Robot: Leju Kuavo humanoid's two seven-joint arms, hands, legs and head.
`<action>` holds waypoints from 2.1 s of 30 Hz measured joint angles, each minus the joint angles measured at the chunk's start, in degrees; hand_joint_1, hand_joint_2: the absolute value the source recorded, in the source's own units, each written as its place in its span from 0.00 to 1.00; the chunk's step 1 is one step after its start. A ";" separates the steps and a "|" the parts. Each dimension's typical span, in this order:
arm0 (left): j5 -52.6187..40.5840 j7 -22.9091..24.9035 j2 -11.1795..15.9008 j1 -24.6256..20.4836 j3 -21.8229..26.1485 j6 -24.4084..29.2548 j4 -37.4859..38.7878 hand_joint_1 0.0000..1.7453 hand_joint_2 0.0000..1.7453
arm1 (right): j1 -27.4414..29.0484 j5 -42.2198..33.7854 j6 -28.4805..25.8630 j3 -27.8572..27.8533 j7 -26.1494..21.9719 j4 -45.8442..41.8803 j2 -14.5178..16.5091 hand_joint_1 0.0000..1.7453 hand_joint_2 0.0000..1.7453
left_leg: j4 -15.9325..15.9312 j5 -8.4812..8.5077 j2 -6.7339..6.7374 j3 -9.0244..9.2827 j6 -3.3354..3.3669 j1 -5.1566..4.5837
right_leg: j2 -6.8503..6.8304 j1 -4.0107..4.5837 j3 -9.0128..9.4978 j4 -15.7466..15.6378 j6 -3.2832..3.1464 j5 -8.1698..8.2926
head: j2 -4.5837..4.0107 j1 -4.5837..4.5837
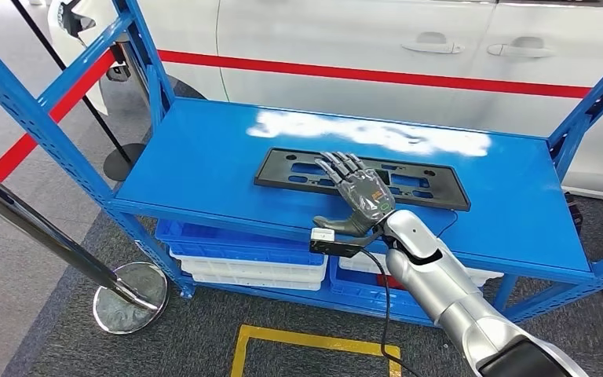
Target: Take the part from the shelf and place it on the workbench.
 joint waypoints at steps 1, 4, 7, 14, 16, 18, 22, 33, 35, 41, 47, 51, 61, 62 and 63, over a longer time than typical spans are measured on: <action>0.00 0.00 0.02 -0.05 0.00 0.02 0.00 0.00 0.00 | 0.01 0.04 -0.01 0.00 0.07 -0.01 0.00 0.00 0.00 | -4.01 1.50 -0.02 1.92 0.33 -0.12 | 0.07 0.13 0.00 0.08 0.16 -0.06 | 0.00 0.00; 0.02 0.06 0.07 -0.15 0.01 0.04 0.00 0.00 0.00 | 0.08 0.14 0.01 0.00 0.15 -0.01 -0.02 0.00 0.00 | -8.80 2.62 -0.11 4.12 1.09 -0.54 | 0.18 0.26 -0.10 0.05 1.01 0.03 | 0.00 0.00; 0.14 0.32 0.06 -0.14 0.02 0.05 0.00 0.00 0.00 | 0.09 0.21 -0.02 -0.04 0.12 -0.01 0.02 0.00 0.00 | -9.54 3.25 -0.08 4.28 2.07 -0.28 | 0.18 0.11 -0.36 0.71 1.95 -0.60 | 0.00 0.00; 0.56 0.41 0.01 -0.08 0.02 0.60 0.00 0.00 0.00 | -0.15 0.85 -0.10 -0.06 0.19 1.51 0.26 0.00 0.00 | -9.75 3.53 -0.10 4.32 2.57 -0.05 | 0.01 -0.39 -6.16 13.61 2.95 -5.29 | 0.00 0.00; 0.55 0.40 -0.02 -0.11 0.02 0.61 0.00 0.00 0.00 | -0.63 1.03 -0.32 -0.06 0.31 2.09 0.29 0.00 0.00 | -9.32 3.27 -0.16 4.24 2.17 -0.13 | -0.14 -0.50 -2.28 5.84 2.82 -1.74 | 0.00 0.00; 0.55 0.41 -0.02 -0.16 0.02 0.61 0.00 0.00 0.00 | -1.13 1.11 -0.62 -0.07 0.33 2.63 0.38 0.00 0.00 | -8.96 3.06 -0.17 4.03 1.60 -0.33 | -0.19 -0.32 0.01 0.92 2.32 -0.38 | 0.00 0.00; 0.55 0.44 -0.02 -0.22 0.02 0.63 0.00 0.00 0.00 | -1.68 1.17 -0.79 -0.08 0.26 3.50 0.29 0.00 0.00 | -8.33 2.51 -0.15 3.64 0.36 -0.23 | -0.22 -0.24 0.10 0.12 0.90 -0.26 | 0.00 0.00; 0.98 0.44 -0.01 -0.21 0.04 0.53 0.00 0.00 0.00 | -5.01 1.88 -0.54 0.05 0.86 7.61 -0.17 0.00 0.25 | -7.63 3.00 -0.19 3.19 0.80 -0.32 | -0.38 0.23 0.25 0.14 0.43 -0.24 | 0.00 0.00; 1.11 0.44 -0.02 -0.21 0.04 0.57 0.00 0.00 0.00 | -6.07 2.89 -0.74 0.33 1.52 8.95 -0.16 0.00 0.75 | -8.86 3.13 -0.29 3.64 1.26 -0.60 | -0.39 0.27 0.17 0.05 1.11 -0.10 | 0.00 0.00; 1.63 0.86 -0.28 -0.55 0.10 1.09 0.00 0.00 0.00 | -9.22 5.21 -1.37 1.01 3.32 14.22 0.58 0.00 1.00 | -10.04 4.26 -0.54 3.80 2.74 -0.11 | -0.31 -0.06 -4.81 10.97 2.37 -6.23 | 0.00 0.00; 1.68 0.92 -0.58 -0.49 0.15 1.36 0.00 0.00 0.00 | -10.42 6.83 -2.11 1.54 4.02 17.81 1.10 0.00 1.00 | -9.18 3.83 -1.07 3.56 2.08 -0.19 | -0.48 -0.52 -1.78 4.57 2.53 -1.08 | 0.00 0.01; 1.49 0.68 -0.62 -0.49 0.15 1.33 0.00 0.00 0.00 | -11.61 7.81 -2.57 1.70 5.02 20.05 1.51 0.00 1.00 | -8.85 3.75 -1.05 3.00 0.90 -0.41 | -0.46 -0.16 -0.14 0.52 1.53 -0.39 | -0.01 0.00; 1.37 0.57 -0.60 -0.47 0.15 1.00 0.00 0.00 0.00 | -12.15 8.27 -2.99 1.84 5.29 22.23 0.31 0.00 1.00 | 0.76 0.75 -0.48 -1.55 -0.09 -0.11 | -1.01 -0.01 0.10 0.15 0.02 -0.22 | 0.00 0.00; 1.36 0.57 -0.60 -0.52 0.15 0.92 0.00 0.00 0.00 | -12.24 8.61 -3.10 1.87 5.50 22.32 0.31 0.00 1.00 | -3.26 2.27 -0.51 0.38 0.25 -0.21 | -0.98 0.11 0.14 0.19 0.14 -0.26 | 0.00 0.00; 1.36 0.57 -0.60 -0.56 0.15 0.84 0.00 0.00 0.00 | -12.34 9.37 -3.30 1.95 6.07 22.43 0.30 0.00 1.00 | -6.34 3.31 -0.54 1.85 0.59 -0.33 | -0.93 0.21 0.14 0.22 0.36 -0.27 | 0.00 0.00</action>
